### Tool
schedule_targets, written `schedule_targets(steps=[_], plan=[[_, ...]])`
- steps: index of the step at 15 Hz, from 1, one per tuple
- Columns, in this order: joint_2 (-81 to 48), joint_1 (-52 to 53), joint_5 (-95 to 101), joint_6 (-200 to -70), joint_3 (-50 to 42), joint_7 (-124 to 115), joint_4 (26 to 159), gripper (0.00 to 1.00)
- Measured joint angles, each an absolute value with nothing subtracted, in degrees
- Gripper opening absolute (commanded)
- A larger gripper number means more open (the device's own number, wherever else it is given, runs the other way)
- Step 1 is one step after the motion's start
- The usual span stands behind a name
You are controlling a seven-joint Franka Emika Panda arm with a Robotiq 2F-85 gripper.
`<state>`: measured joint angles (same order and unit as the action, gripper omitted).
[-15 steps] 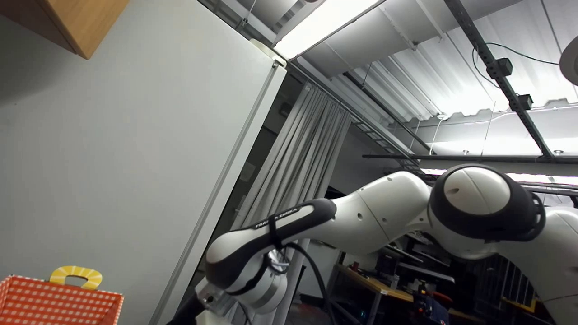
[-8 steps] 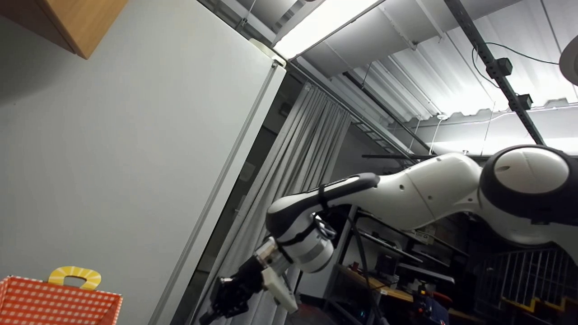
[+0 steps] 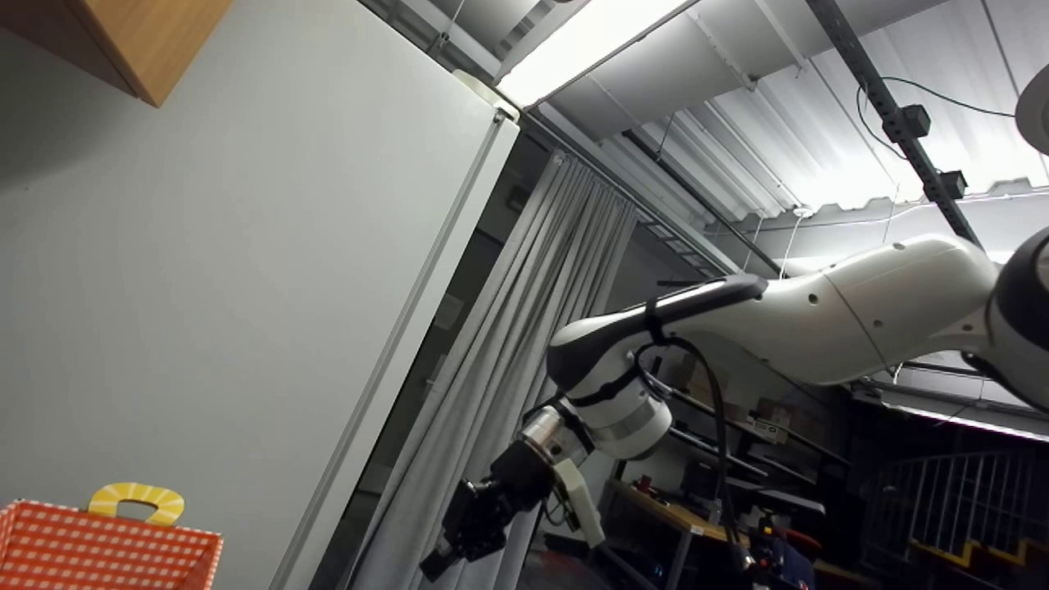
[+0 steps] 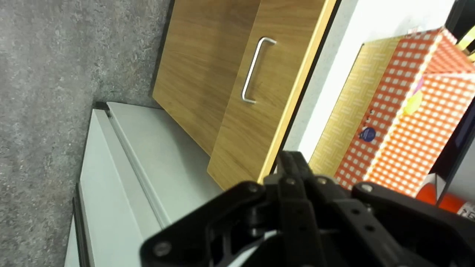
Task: Close the bottom drawer on the right
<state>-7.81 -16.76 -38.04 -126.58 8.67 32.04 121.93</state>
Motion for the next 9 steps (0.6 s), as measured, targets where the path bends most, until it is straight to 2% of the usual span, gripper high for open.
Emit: schedule_targets(steps=[9], plan=[[2.82,-6.96,-38.04,-127.05,3.41,36.43,132.95,0.0]])
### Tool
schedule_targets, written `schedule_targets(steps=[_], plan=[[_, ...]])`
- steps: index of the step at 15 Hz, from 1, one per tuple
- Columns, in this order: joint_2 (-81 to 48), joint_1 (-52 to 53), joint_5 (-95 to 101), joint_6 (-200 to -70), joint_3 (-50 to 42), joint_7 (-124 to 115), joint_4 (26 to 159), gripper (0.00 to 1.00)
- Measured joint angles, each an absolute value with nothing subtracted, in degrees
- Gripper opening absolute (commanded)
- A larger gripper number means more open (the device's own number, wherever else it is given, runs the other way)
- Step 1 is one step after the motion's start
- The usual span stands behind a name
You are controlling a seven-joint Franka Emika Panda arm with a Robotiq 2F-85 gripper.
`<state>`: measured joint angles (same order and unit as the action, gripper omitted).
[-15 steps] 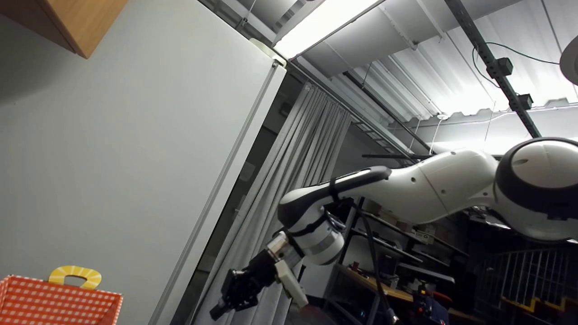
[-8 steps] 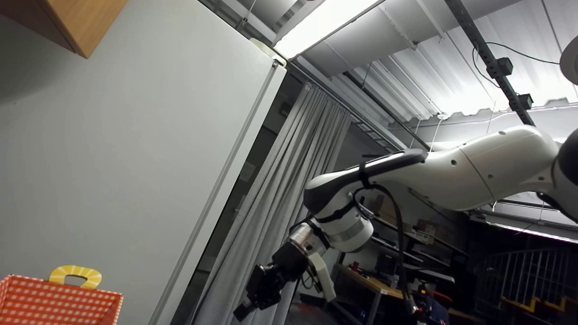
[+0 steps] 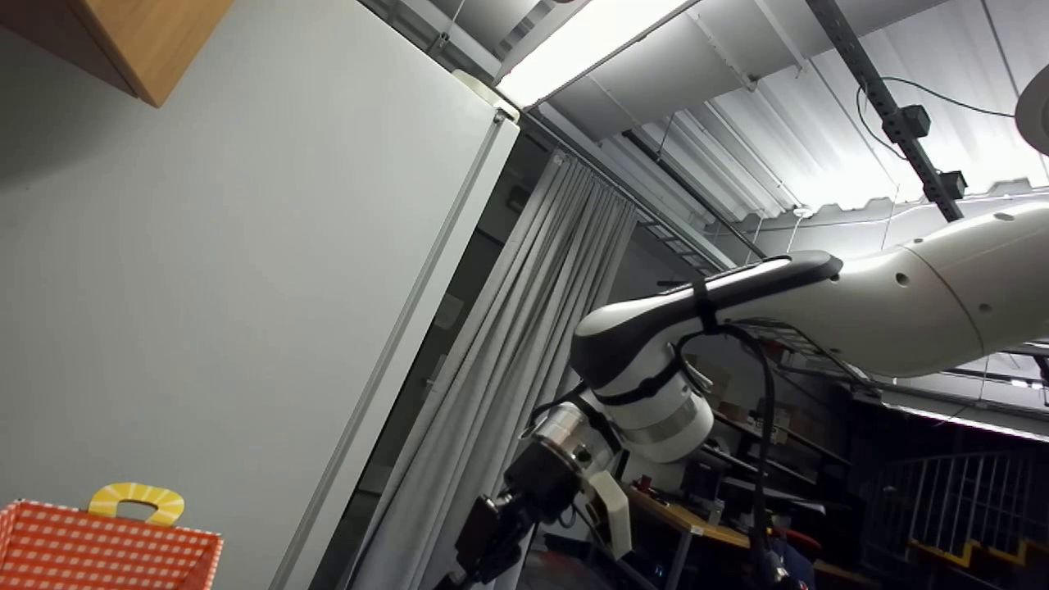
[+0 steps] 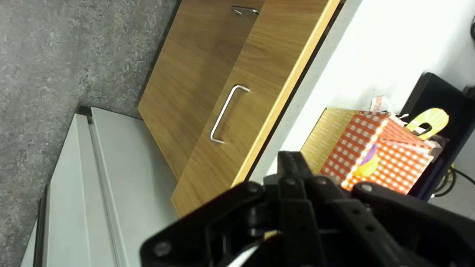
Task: Close the bottom drawer on the right
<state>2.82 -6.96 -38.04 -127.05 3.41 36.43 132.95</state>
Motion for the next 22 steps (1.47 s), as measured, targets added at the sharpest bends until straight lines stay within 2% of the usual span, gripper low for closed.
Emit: schedule_targets(steps=[7,8,10,18,19,22], plan=[[5.13,-3.06,-38.04,-130.17,1.9,36.68,136.45,0.0],[5.34,-2.78,-38.04,-130.47,1.74,36.71,136.75,0.26],[5.47,-2.32,-38.04,-130.6,1.47,36.72,137.02,0.34],[5.47,-1.63,-38.04,-130.6,0.94,36.72,137.1,0.94],[5.47,-1.63,-38.04,-130.6,0.93,36.72,137.1,1.0],[5.47,-1.61,-38.04,-130.6,0.87,36.73,137.1,1.0]])
